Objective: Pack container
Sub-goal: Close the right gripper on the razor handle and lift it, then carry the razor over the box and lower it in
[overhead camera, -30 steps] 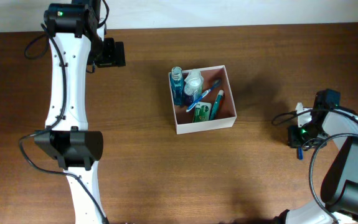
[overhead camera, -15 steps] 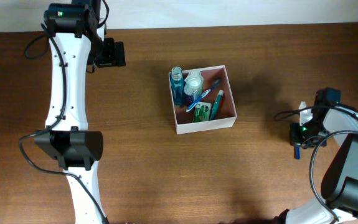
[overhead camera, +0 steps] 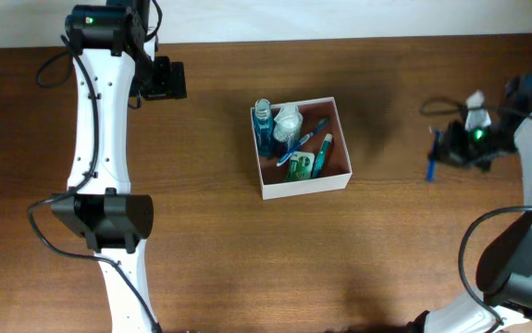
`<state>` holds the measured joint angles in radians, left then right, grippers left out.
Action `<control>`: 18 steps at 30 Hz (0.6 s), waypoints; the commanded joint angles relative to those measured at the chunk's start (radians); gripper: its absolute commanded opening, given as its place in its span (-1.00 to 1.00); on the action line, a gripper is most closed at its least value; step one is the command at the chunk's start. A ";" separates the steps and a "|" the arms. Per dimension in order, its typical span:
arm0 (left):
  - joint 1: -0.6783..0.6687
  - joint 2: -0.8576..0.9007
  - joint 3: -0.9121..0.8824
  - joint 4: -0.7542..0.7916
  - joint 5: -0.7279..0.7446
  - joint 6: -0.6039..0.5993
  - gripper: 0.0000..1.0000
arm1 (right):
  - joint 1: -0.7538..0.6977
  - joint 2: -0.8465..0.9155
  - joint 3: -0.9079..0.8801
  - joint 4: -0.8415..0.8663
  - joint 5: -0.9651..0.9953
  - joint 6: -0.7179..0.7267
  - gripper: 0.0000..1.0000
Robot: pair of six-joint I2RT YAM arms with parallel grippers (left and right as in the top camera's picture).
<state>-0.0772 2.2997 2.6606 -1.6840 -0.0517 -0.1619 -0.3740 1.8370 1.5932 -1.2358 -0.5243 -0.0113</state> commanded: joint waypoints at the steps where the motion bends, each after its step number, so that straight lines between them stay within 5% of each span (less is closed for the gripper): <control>1: 0.002 -0.031 -0.003 0.000 0.007 -0.006 0.99 | 0.061 -0.002 0.072 -0.005 -0.305 0.147 -0.92; 7: 0.002 -0.031 -0.003 0.000 0.007 -0.006 0.99 | 0.244 0.000 0.079 0.058 -0.234 0.277 -0.92; 18: 0.002 -0.031 -0.003 0.000 0.007 -0.006 0.99 | 0.541 0.000 0.073 0.197 0.250 0.712 -0.81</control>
<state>-0.0772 2.2997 2.6606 -1.6836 -0.0517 -0.1619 0.1253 1.8374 1.6596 -1.0607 -0.4286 0.5404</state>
